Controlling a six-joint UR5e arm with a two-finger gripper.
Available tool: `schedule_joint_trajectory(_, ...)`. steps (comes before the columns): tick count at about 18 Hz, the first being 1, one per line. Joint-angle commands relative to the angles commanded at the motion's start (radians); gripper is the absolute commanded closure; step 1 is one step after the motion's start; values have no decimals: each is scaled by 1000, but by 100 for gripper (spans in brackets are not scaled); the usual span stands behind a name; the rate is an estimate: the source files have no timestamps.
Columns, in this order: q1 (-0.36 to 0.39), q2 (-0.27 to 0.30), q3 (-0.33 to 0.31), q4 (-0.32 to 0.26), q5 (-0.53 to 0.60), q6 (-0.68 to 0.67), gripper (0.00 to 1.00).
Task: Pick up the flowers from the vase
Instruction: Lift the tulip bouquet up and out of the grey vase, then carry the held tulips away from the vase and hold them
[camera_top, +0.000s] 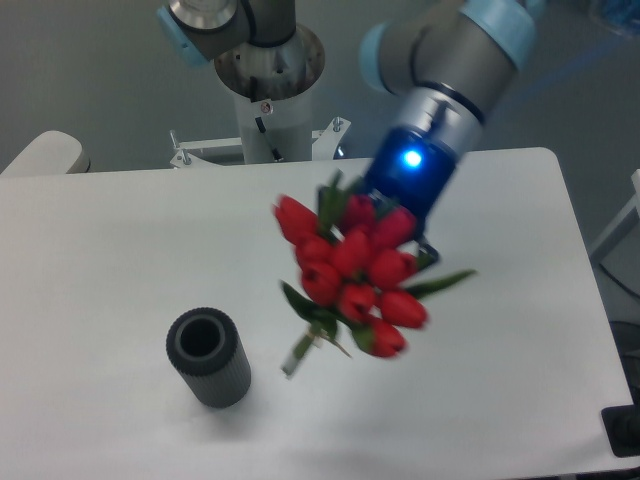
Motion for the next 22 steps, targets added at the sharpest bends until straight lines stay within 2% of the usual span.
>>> schedule_joint_trajectory(5, 2, -74, 74, 0, 80, 54, 67)
schedule_joint_trajectory(9, 5, -101, 74, 0, 155, 152, 67)
schedule_joint_trajectory(14, 6, -121, 83, -2, 189, 213, 67)
schedule_joint_trajectory(22, 3, -132, 89, -6, 206, 239, 67)
